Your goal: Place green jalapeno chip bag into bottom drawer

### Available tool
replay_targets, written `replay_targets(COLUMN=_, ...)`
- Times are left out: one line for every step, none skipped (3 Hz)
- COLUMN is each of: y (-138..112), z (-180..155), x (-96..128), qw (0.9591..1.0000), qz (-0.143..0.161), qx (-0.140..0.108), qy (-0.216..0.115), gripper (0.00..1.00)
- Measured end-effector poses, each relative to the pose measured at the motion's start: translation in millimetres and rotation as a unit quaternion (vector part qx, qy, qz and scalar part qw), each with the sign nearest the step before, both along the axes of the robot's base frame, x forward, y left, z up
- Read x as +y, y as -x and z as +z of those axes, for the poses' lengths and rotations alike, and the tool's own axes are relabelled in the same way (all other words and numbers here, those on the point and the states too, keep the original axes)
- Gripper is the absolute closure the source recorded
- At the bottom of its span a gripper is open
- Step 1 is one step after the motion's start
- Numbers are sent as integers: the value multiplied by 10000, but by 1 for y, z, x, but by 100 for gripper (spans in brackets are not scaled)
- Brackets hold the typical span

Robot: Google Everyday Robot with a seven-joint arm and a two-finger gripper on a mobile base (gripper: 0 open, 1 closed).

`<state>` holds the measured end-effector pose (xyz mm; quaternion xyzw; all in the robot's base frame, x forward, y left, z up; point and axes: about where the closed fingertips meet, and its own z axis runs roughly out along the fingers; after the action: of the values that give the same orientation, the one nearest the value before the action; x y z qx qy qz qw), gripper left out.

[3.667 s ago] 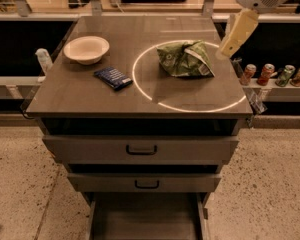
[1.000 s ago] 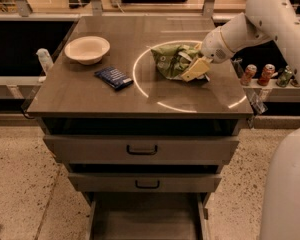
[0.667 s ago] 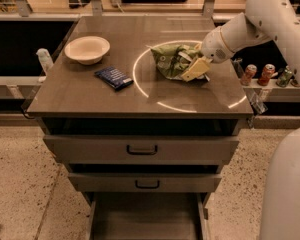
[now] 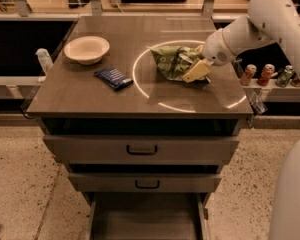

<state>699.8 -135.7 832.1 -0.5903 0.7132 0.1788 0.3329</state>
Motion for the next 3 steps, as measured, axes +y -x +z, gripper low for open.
replay_targets(y=18, z=1, x=-1, qw=9998, qz=-175, qx=45, qy=-47, gripper=100)
replay_targets(y=65, z=65, x=-2, qw=9934, qz=-972, qx=-205, qy=-582, gripper=100)
replay_targets(y=130, z=144, x=30, qw=9802, qz=-1430, qx=-673, qy=-1196, gripper=100)
